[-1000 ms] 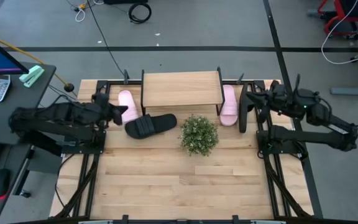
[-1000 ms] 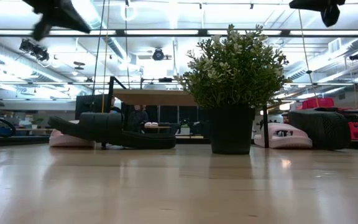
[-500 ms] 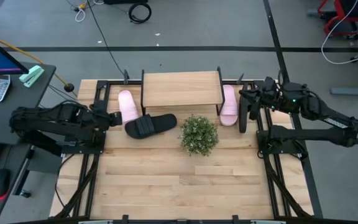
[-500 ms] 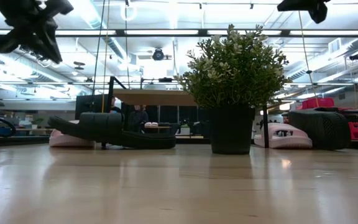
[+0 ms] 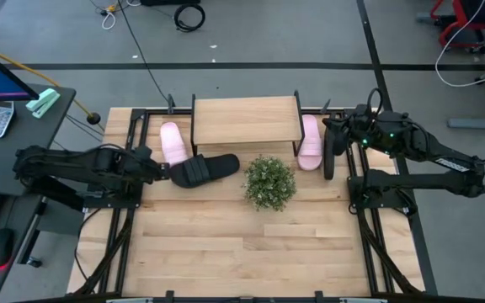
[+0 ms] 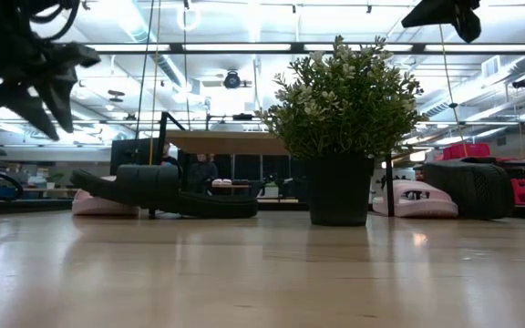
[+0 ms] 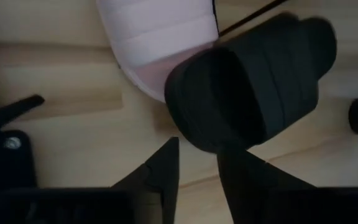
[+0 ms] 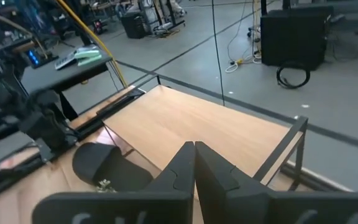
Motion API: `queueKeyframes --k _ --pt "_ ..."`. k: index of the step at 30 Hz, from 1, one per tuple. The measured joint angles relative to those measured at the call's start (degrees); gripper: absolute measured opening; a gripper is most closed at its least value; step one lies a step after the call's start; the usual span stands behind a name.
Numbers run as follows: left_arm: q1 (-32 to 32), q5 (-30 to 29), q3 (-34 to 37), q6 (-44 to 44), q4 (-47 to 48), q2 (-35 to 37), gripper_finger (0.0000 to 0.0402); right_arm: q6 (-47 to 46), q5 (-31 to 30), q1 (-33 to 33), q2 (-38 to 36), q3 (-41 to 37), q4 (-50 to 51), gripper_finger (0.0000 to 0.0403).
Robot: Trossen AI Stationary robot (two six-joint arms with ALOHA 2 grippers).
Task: Pick and place slides into the shelf
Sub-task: Put the left black slipper on the shelf
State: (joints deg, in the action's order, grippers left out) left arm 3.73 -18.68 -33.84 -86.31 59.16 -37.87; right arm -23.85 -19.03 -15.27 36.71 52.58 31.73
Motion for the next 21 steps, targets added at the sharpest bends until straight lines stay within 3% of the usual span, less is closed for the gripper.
queueKeyframes --k 13,21 --pt "0.0 3.1 5.3 3.4 -6.6 0.0 0.0222 -7.6 3.4 0.0 0.0 0.0 0.0 0.0019" --pt "-0.1 1.4 7.7 0.9 -9.9 0.0 0.0255 -7.6 4.6 0.0 0.0 0.0 0.0 0.0052"
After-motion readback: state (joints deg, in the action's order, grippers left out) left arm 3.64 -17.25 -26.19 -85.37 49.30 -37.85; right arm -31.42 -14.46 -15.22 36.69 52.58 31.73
